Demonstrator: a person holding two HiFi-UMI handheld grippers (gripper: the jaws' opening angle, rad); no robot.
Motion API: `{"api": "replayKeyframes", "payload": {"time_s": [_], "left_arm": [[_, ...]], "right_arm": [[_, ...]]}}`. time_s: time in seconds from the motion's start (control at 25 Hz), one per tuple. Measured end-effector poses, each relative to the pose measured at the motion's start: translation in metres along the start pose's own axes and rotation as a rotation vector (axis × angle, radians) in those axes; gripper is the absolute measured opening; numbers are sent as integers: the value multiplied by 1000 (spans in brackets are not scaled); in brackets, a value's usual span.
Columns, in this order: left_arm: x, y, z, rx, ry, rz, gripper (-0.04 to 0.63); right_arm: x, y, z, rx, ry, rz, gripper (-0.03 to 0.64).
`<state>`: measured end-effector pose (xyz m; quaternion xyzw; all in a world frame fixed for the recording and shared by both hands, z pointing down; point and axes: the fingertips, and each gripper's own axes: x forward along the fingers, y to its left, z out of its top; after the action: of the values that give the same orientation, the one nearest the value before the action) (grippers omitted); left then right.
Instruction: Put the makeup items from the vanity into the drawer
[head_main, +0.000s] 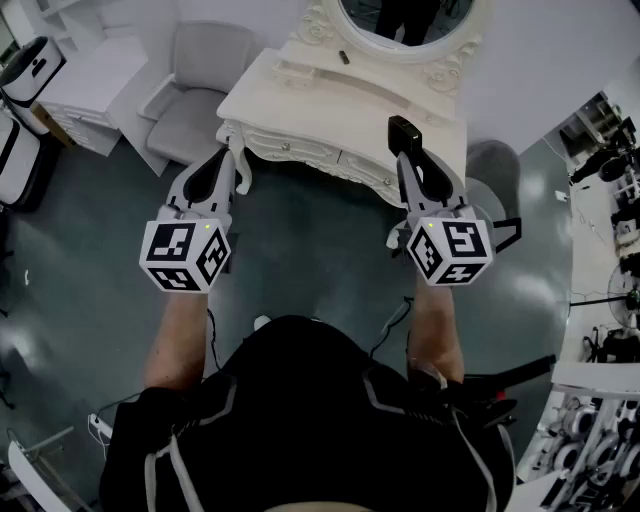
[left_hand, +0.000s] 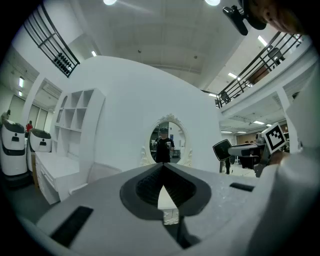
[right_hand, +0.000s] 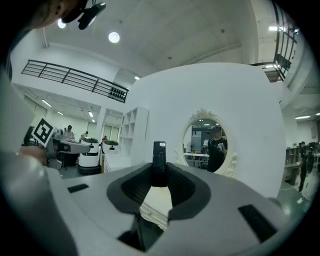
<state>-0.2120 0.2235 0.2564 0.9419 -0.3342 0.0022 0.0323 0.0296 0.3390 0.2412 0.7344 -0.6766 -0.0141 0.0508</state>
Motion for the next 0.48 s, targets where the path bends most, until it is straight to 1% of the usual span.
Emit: {"api": "replayKeyframes", "payload": {"time_s": [0.16,0.48], "left_arm": [[-1,1,-3,-11,16,-2,3],[-11,11,-3,-14,7,-19,3]], "right_arm": [[1,2,4,-20,6,4,92],[2,17,13,10,-21,5,92]]}}
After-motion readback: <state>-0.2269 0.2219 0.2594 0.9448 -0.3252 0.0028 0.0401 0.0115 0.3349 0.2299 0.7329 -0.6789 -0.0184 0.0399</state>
